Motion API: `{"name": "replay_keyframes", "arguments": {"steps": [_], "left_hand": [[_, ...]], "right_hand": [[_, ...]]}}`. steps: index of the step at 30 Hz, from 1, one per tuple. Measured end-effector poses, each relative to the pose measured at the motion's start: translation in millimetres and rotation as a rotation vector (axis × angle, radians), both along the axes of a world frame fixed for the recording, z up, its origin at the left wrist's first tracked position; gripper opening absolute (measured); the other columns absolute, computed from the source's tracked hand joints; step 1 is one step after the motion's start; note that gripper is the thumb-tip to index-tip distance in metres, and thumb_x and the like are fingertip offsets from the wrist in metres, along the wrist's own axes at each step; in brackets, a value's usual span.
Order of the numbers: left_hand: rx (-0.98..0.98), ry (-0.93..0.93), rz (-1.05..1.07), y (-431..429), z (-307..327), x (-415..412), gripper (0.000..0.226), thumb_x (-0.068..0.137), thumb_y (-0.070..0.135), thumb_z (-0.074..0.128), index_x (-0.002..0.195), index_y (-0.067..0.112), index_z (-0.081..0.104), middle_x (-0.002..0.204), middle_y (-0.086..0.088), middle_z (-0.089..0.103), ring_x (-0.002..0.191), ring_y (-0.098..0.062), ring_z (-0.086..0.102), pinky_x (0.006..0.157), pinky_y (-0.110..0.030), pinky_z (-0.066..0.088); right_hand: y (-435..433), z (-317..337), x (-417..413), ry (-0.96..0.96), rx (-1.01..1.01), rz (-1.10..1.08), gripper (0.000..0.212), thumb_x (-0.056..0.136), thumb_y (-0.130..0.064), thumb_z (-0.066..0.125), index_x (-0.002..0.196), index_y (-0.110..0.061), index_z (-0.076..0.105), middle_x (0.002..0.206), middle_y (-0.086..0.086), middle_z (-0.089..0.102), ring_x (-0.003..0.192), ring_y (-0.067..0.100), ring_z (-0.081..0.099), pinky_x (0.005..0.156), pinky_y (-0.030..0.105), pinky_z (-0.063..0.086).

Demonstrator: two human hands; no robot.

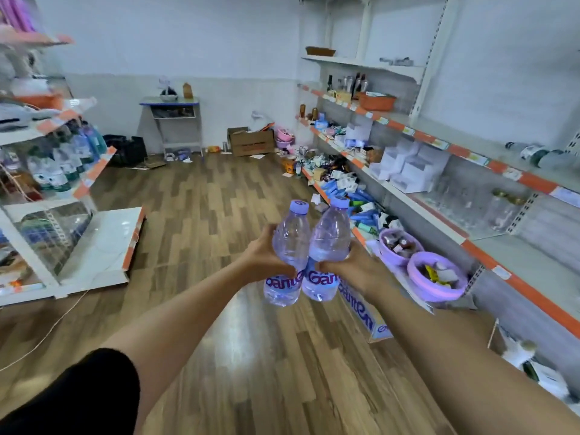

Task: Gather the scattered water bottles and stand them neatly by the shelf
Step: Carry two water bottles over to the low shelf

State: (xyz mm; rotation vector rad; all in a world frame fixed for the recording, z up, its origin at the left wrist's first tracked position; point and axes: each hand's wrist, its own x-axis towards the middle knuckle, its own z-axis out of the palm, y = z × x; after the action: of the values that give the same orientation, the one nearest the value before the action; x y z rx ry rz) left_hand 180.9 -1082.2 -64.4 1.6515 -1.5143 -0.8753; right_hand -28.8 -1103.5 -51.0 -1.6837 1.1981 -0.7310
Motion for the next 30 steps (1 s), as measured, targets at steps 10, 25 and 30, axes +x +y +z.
{"name": "replay_keyframes", "arguments": {"steps": [10, 25, 30], "left_hand": [[0.101, 0.056, -0.064, -197.4, -35.5, 22.0, 0.094, 0.033, 0.032, 0.08, 0.119, 0.033, 0.043, 0.113, 0.001, 0.066, 0.105, -0.019, 0.065, 0.091, -0.044, 0.054], [0.291, 0.153, -0.217, -462.4, -71.0, 84.3, 0.091, 0.038, 0.039, 0.081, 0.121, 0.036, 0.044, 0.116, 0.005, 0.066, 0.106, -0.016, 0.065, 0.091, -0.044, 0.054], [0.328, 0.116, -0.381, -562.2, -87.4, 103.9, 0.095, 0.036, 0.042, 0.083, 0.123, 0.035, 0.044, 0.118, 0.004, 0.066, 0.109, -0.017, 0.063, 0.098, -0.043, 0.051]], "right_hand": [[-199.5, -46.1, 26.3, 0.08, 0.025, -0.097, 0.048, 0.049, -0.04, 0.071, 0.094, -0.024, 0.068, 0.093, 0.0, 0.075, 0.092, 0.019, 0.07, 0.083, 0.051, 0.055], [-449.6, -88.9, 93.7, 0.143, 0.174, -0.232, 0.039, 0.045, -0.043, 0.066, 0.079, -0.025, 0.062, 0.073, -0.007, 0.065, 0.076, 0.021, 0.059, 0.067, 0.037, 0.049], [-515.2, -124.1, 112.1, 0.113, 0.226, -0.47, 0.093, 0.043, -0.056, 0.072, 0.127, -0.022, 0.05, 0.109, 0.0, 0.068, 0.096, 0.019, 0.064, 0.076, 0.036, 0.055]]}}
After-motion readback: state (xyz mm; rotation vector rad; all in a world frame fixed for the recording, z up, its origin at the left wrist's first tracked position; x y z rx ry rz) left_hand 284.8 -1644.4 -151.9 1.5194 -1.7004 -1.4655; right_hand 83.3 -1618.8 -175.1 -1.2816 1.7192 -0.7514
